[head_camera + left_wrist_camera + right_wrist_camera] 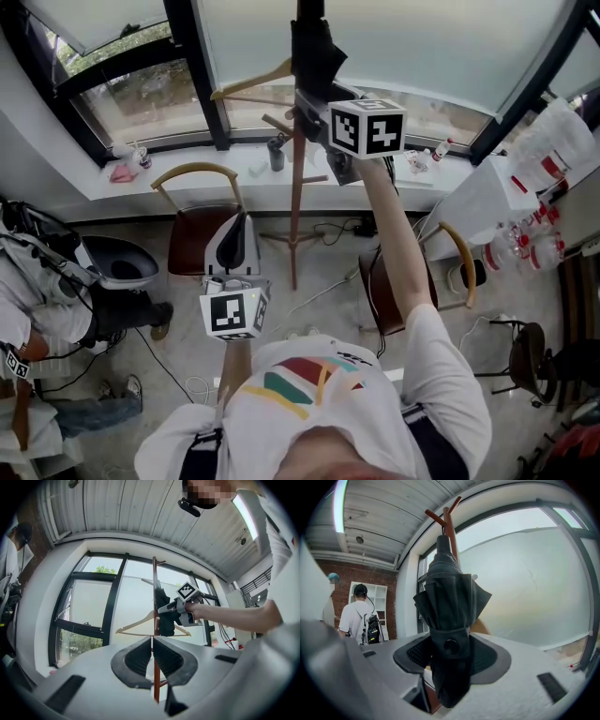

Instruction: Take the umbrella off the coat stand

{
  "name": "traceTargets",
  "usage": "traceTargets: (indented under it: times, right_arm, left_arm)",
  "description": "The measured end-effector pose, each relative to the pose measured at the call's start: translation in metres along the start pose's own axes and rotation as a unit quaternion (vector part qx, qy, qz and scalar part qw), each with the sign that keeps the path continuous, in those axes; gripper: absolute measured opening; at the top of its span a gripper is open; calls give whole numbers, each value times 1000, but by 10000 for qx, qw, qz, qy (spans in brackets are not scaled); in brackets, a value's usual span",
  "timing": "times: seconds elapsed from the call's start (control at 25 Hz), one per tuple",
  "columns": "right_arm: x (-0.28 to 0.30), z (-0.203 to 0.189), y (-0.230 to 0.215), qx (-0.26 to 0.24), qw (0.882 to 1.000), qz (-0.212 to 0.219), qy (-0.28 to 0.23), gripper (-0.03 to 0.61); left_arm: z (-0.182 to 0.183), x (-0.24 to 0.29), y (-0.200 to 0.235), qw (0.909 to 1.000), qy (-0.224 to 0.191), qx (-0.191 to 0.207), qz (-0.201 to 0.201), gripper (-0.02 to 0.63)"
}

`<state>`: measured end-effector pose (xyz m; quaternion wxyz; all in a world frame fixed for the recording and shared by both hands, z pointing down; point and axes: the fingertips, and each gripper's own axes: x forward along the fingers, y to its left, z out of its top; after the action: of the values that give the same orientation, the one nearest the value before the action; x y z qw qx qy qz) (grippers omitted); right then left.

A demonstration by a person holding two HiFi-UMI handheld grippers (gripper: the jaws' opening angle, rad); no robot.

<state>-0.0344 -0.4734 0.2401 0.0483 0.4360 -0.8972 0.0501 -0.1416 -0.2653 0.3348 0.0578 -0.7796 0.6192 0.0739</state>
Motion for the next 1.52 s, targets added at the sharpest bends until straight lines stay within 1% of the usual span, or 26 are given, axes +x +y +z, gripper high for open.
traceTargets:
  times: [0.28, 0.56, 1.0, 1.32, 1.52]
  right_arm:
    - [-1, 0, -1, -1, 10000, -61, 38, 212]
    - [-4, 8, 2, -19, 10000, -60, -11, 209]
    - [-20, 56, 10, -197, 9992, -31, -349, 209]
    - [-31, 94, 16, -209, 9974, 89, -678, 209]
    - [-44, 123, 25, -235, 9944, 279, -988, 210]
  left_arm:
    - [1, -2, -1, 10000, 6, 7, -1, 11]
    - [3, -5, 3, 10000, -4, 15, 56, 11]
    - [9, -8, 1, 10000, -29, 9, 50, 11]
    - [13, -6, -1, 10000, -79, 21, 31, 11]
    - [14, -5, -6, 10000, -77, 30, 2, 11]
